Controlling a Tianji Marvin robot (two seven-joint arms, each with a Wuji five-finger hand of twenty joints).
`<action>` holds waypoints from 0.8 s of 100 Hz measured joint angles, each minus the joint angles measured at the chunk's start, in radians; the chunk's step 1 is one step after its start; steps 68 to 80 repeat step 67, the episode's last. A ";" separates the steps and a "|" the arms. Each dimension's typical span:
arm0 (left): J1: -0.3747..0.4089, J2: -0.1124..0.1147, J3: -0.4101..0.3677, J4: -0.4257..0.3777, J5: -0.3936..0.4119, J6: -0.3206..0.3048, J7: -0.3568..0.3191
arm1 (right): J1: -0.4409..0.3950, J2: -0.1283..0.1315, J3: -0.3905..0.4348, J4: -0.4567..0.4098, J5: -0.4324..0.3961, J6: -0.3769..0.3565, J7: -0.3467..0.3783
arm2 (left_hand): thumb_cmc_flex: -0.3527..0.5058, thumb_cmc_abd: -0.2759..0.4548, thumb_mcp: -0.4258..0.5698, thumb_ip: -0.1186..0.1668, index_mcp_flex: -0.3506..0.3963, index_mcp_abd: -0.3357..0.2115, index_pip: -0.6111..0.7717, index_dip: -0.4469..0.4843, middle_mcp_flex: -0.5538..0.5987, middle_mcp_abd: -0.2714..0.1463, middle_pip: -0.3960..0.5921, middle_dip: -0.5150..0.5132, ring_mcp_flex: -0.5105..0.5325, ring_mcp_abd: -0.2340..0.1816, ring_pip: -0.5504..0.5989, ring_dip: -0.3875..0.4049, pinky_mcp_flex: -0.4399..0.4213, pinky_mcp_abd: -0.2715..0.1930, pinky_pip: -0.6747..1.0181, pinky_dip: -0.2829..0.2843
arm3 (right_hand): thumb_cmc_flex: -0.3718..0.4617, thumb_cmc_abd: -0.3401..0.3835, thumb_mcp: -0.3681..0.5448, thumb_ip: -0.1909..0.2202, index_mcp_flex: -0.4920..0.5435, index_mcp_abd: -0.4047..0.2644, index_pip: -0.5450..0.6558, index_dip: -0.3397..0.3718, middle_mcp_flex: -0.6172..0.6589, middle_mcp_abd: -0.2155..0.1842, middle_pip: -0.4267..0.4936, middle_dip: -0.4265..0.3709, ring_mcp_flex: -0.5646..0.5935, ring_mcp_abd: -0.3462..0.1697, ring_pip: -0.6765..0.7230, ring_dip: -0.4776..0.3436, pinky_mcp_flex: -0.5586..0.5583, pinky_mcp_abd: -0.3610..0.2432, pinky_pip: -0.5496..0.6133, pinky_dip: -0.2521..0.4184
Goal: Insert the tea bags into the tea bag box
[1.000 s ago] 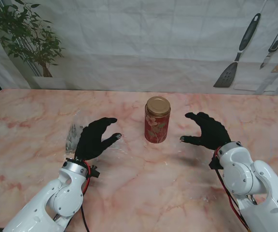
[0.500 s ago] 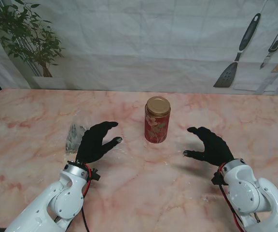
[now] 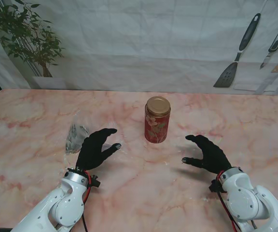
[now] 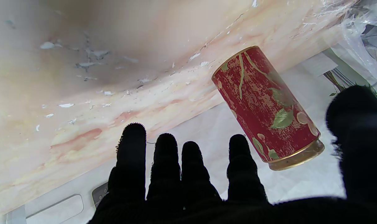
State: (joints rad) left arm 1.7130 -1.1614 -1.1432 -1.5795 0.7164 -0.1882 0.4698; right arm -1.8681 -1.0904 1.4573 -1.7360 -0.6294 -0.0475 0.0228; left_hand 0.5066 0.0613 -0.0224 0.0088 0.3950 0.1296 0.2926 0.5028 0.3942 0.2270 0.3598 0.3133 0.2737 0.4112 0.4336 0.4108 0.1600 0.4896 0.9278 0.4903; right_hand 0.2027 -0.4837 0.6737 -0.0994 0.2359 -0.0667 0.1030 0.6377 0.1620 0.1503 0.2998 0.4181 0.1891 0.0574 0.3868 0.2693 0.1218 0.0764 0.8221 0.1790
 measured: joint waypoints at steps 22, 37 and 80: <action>0.001 -0.001 0.002 0.003 -0.002 0.002 0.003 | 0.001 0.000 0.001 0.004 0.003 -0.001 0.012 | 0.000 0.000 0.000 0.000 0.000 0.000 0.000 0.000 0.000 0.000 0.000 0.000 0.000 0.000 0.000 0.000 0.000 0.000 0.000 0.000 | 0.000 0.000 0.000 0.000 -0.002 0.000 0.045 -0.009 0.000 0.000 -0.004 0.000 -0.010 -0.001 -0.002 0.000 -0.001 -0.010 -0.003 0.000; -0.005 -0.001 0.008 0.003 -0.003 0.008 0.001 | 0.005 0.000 0.008 0.010 0.014 -0.002 0.019 | 0.000 0.000 0.000 0.000 0.000 0.000 0.000 0.000 0.000 0.000 0.000 0.000 0.000 0.000 0.000 0.000 0.000 0.000 0.000 0.000 | 0.000 0.000 0.000 0.000 -0.031 0.000 0.136 -0.049 0.000 -0.001 -0.006 0.000 -0.010 -0.001 -0.002 0.000 -0.002 -0.010 -0.006 0.000; -0.011 0.000 0.015 0.000 0.004 0.011 -0.005 | 0.000 0.000 0.022 0.010 0.021 -0.002 0.018 | 0.000 0.000 0.000 0.000 0.000 0.000 0.000 0.000 0.000 0.000 0.000 0.000 0.000 0.000 0.000 0.000 0.000 0.000 0.000 0.000 | 0.001 0.000 0.000 0.000 -0.055 0.001 0.244 -0.114 0.000 -0.001 -0.015 0.000 -0.010 -0.001 -0.002 0.000 -0.002 -0.010 -0.007 0.000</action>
